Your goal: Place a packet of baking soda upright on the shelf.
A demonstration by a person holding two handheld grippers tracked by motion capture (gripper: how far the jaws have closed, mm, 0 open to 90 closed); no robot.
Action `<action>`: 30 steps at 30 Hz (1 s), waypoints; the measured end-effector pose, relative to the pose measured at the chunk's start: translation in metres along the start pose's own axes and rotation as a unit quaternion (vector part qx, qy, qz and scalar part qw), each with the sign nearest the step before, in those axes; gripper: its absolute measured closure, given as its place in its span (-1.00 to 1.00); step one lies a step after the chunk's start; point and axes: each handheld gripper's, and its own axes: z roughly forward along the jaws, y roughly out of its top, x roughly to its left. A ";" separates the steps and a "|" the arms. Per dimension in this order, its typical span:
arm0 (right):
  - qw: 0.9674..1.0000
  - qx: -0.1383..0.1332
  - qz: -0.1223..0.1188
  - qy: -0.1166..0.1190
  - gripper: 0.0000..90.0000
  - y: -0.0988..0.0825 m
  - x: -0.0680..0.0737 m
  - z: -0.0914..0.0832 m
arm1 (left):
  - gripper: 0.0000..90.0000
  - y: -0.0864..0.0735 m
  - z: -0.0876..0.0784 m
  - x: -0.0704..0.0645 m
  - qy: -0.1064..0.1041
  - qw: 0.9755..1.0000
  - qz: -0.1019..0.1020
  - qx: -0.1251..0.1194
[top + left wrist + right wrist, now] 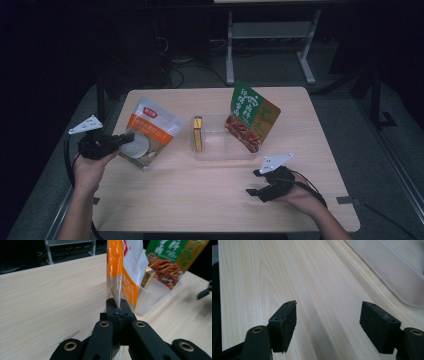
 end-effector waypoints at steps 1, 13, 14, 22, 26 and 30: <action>1.000 -0.001 -0.001 0.000 -0.35 0.000 0.000 0.000 | 1.00 0.000 -0.003 -0.003 -0.006 1.000 -0.002 -0.005; 0.999 -0.034 0.009 0.016 -0.35 0.008 0.002 -0.004 | 1.00 0.017 -0.002 -0.040 -0.084 0.996 0.020 -0.030; 0.999 -0.039 0.010 0.017 -0.35 0.009 0.002 -0.005 | 1.00 0.017 0.001 -0.044 -0.091 0.995 0.023 -0.031; 0.995 -0.085 0.024 0.039 -0.26 0.016 0.004 -0.011 | 1.00 0.020 0.031 -0.077 -0.154 0.987 0.035 -0.027; 0.992 -0.112 0.019 0.048 -0.25 0.023 0.006 -0.015 | 1.00 0.017 0.047 -0.092 -0.181 0.983 0.038 -0.016; 0.988 -0.137 0.025 0.067 -0.22 0.033 0.010 -0.016 | 1.00 0.013 0.062 -0.103 -0.200 0.979 0.040 -0.005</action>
